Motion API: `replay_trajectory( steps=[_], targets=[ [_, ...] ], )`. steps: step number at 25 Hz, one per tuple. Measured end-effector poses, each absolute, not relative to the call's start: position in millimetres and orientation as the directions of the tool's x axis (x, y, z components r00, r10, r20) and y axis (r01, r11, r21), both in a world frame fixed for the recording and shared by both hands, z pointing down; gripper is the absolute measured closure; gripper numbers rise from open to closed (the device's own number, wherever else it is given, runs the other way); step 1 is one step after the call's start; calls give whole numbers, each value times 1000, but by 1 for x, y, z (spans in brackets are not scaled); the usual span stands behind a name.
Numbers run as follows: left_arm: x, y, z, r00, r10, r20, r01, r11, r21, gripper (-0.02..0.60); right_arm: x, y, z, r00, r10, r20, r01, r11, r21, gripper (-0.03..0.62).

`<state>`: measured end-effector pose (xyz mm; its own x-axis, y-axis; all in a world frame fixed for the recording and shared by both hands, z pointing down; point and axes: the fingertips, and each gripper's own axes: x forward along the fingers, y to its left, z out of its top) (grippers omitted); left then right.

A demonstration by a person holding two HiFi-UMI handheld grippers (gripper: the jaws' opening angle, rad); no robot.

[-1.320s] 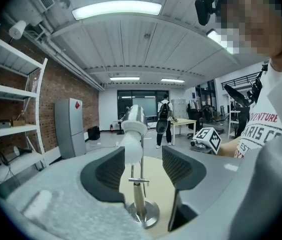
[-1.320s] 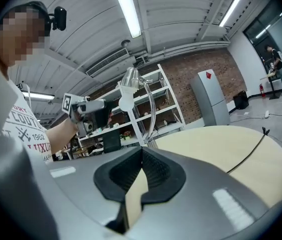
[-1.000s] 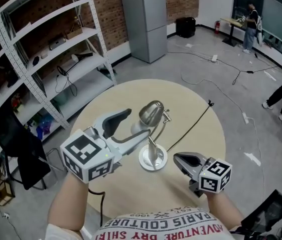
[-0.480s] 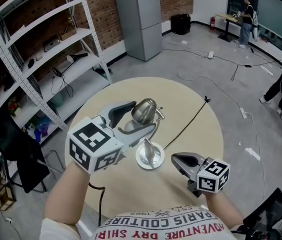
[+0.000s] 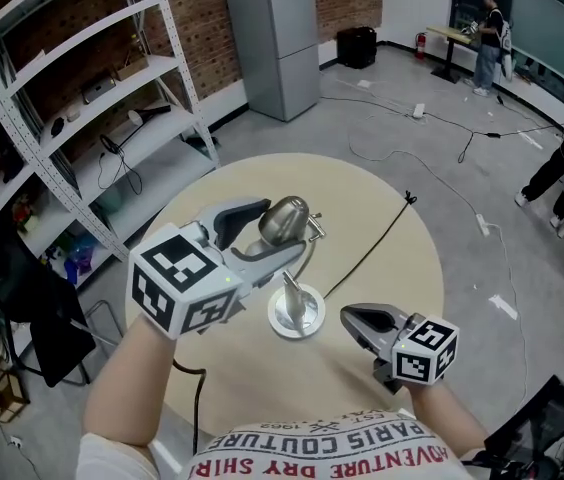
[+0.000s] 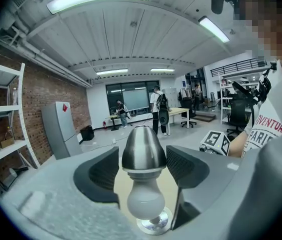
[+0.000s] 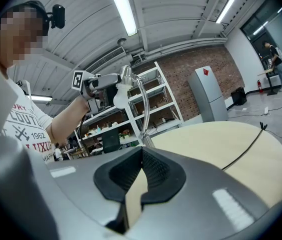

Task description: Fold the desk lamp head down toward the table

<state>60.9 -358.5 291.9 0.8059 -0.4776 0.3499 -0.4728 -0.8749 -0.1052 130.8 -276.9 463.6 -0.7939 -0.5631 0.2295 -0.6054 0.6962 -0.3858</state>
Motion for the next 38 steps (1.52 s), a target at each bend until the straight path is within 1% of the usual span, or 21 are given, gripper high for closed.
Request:
replay_trajectory(
  steps=[2, 6, 18, 38],
  targets=[
    [63, -357, 293, 810, -468, 355, -463, -880, -104, 307, 131, -278, 464, -794, -563, 231, -606, 696, -385, 591],
    [63, -355, 292, 810, -472, 349, -464, -879, -112, 313, 131, -278, 463, -795, -560, 233, -605, 697, -385, 591],
    [56, -348, 299, 810, -502, 303, -486, -864, -132, 318, 130, -272, 478, -792, -559, 245, -609, 695, -382, 591],
    [23, -332, 301, 786, -540, 301, -531, -839, -119, 319, 115, -274, 466, -801, -544, 250, -598, 712, -368, 591]
  ],
)
